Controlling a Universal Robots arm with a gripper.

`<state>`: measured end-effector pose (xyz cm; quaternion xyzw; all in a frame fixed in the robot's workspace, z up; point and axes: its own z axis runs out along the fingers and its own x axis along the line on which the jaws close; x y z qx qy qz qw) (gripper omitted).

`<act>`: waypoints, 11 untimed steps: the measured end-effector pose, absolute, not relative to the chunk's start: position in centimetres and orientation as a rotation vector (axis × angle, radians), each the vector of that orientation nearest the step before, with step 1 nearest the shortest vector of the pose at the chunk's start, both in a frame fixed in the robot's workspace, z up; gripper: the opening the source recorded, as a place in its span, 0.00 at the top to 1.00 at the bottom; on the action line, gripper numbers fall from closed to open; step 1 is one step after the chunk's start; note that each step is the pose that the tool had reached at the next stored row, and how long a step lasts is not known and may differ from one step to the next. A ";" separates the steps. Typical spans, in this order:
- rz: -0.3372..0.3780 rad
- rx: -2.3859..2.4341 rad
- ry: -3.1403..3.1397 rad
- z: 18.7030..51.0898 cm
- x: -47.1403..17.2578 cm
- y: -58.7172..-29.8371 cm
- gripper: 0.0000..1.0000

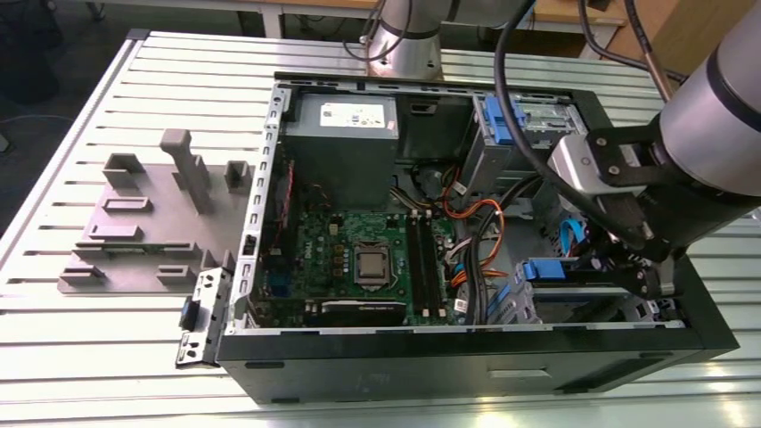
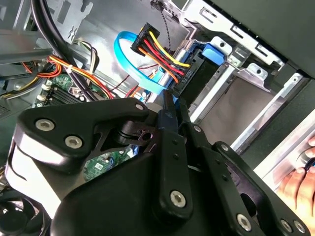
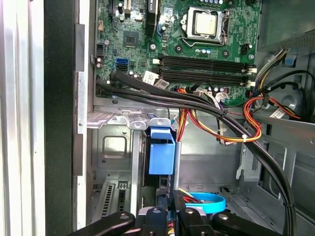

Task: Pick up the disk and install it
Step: 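Insert the second disk wire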

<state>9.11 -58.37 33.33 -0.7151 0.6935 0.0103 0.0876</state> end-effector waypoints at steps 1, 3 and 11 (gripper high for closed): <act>0.031 -2.129 2.065 33.3 9.1 -58.4 0.84; 0.031 -2.129 2.065 33.2 9.1 -58.4 0.84; 0.033 -2.128 2.064 32.9 9.1 -58.4 0.84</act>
